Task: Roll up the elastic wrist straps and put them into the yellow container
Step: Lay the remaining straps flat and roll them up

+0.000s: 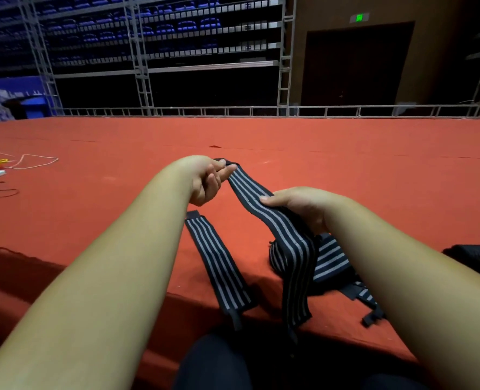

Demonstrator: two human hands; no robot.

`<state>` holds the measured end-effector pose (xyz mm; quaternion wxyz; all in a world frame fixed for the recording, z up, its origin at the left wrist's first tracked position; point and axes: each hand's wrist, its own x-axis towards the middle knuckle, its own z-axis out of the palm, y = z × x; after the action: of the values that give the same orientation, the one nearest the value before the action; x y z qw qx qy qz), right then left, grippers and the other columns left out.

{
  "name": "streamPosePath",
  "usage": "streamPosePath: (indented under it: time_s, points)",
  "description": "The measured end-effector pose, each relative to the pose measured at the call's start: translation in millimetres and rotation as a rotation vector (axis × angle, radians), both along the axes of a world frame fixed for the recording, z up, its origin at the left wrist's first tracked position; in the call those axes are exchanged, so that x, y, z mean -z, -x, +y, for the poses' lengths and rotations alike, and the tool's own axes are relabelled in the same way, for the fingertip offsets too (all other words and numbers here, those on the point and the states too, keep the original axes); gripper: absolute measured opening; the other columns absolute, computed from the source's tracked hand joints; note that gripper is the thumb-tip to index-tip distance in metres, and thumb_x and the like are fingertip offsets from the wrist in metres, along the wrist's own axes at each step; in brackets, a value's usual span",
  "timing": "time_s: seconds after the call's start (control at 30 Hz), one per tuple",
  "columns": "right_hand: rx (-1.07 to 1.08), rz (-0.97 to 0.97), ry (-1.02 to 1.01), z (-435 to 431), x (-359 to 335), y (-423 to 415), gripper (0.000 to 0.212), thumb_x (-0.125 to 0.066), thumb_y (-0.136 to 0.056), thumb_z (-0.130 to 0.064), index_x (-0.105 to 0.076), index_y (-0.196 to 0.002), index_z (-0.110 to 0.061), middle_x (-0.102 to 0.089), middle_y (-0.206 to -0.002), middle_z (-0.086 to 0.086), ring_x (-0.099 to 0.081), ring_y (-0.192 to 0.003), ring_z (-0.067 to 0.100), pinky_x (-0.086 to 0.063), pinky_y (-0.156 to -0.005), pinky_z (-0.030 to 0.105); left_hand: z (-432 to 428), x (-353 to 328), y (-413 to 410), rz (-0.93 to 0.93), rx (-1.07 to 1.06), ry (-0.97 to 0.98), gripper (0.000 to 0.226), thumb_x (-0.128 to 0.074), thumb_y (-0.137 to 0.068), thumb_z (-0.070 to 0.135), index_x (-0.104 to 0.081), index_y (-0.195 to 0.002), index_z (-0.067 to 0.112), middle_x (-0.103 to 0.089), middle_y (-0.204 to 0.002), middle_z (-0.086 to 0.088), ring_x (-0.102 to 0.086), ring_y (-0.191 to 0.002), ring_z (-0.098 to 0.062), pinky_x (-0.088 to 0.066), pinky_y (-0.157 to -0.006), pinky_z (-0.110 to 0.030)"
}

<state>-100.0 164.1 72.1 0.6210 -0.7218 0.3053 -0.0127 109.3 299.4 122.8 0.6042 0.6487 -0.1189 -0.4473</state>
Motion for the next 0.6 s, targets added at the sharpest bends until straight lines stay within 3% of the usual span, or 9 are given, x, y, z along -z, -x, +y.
streamPosePath:
  time_s: [0.07, 0.13, 0.2, 0.27, 0.33, 0.4, 0.53, 0.6]
  points:
    - [0.001, 0.002, 0.013, -1.0, 5.4, -3.6, 0.027, -0.071, -0.103, -0.040, -0.071, -0.116, -0.016, -0.075, -0.086, 0.009, -0.072, -0.071, 0.025, -0.059, -0.077, 0.041, 3.3, 1.2, -0.2, 0.006, 0.003, 0.036, 0.017, -0.051, -0.116, 0.024, -0.065, -0.123, 0.017, -0.084, -0.103, 0.001, -0.046, -0.036, 0.002, -0.042, -0.037, -0.008]
    - [-0.002, 0.002, 0.022, -4.3, 11.3, -8.3, 0.028, -0.072, -0.103, -0.039, -0.071, -0.119, -0.015, -0.076, -0.091, 0.012, -0.073, -0.075, 0.028, -0.059, -0.080, 0.044, 3.1, 1.5, -0.2, 0.011, 0.010, 0.051, 0.018, -0.050, -0.117, 0.021, -0.063, -0.120, 0.009, -0.083, -0.108, -0.012, -0.065, -0.042, -0.009, -0.055, -0.047, -0.013]
    - [-0.004, 0.021, 0.016, -7.8, 18.0, -11.9, 0.028, -0.072, -0.103, -0.037, -0.072, -0.117, -0.013, -0.077, -0.093, 0.014, -0.074, -0.076, 0.029, -0.060, -0.079, 0.042, 3.1, 2.3, 4.0, 0.023, -0.011, 0.075, 0.019, -0.051, -0.116, 0.017, -0.058, -0.121, 0.000, -0.080, -0.107, -0.028, -0.080, -0.064, -0.034, -0.067, -0.061, -0.033]
    - [-0.022, 0.072, -0.017, -8.6, 24.7, -13.8, 0.031, -0.071, -0.102, -0.037, -0.074, -0.117, -0.010, -0.080, -0.100, 0.014, -0.075, -0.081, 0.027, -0.059, -0.081, 0.039, -1.6, 8.1, 0.5, 0.019, -0.022, 0.097, 0.028, -0.049, -0.117, 0.019, -0.054, -0.133, -0.003, -0.071, -0.122, -0.040, -0.078, -0.092, -0.051, -0.068, -0.075, -0.051]
    - [-0.054, 0.110, -0.042, -7.2, 32.0, -15.3, 0.036, -0.072, -0.102, -0.037, -0.074, -0.123, -0.008, -0.081, -0.108, 0.012, -0.075, -0.088, 0.025, -0.057, -0.087, 0.038, -9.0, 17.4, -6.0, -0.017, -0.026, 0.112, 0.042, -0.042, -0.119, 0.024, -0.043, -0.155, 0.004, -0.056, -0.150, -0.036, -0.063, -0.128, -0.057, -0.059, -0.099, -0.062]
    - [-0.069, 0.122, -0.078, -3.2, 39.5, -15.7, 0.035, -0.071, -0.102, -0.037, -0.074, -0.121, -0.008, -0.082, -0.107, 0.011, -0.077, -0.086, 0.024, -0.057, -0.083, 0.037, -14.9, 29.0, -13.6, -0.042, -0.056, 0.129, 0.053, -0.038, -0.120, 0.028, -0.028, -0.167, 0.008, -0.044, -0.165, -0.027, -0.045, -0.147, -0.058, -0.043, -0.116, -0.070]
    - [-0.096, 0.070, -0.119, 1.3, 58.7, -21.6, 0.023, -0.063, -0.105, -0.029, -0.072, -0.120, -0.013, -0.080, -0.112, 0.006, -0.077, -0.089, 0.020, -0.058, -0.078, 0.035, -18.8, 54.5, -28.8, -0.133, -0.076, 0.135, 0.057, -0.038, -0.119, 0.036, -0.022, -0.171, 0.017, -0.033, -0.174, -0.016, -0.034, -0.155, -0.054, -0.033, -0.123, -0.071]
    - [-0.094, 0.018, -0.143, 4.1, 70.0, -26.9, 0.015, -0.056, -0.105, -0.017, -0.068, -0.112, -0.012, -0.078, -0.102, 0.004, -0.075, -0.082, 0.017, -0.057, -0.075, 0.033, -18.3, 67.5, -34.1, -0.166, -0.087, 0.135, 0.056, -0.039, -0.119, 0.037, -0.024, -0.171, 0.023, -0.034, -0.174, -0.013, -0.035, -0.155, -0.054, -0.031, -0.124, -0.070]
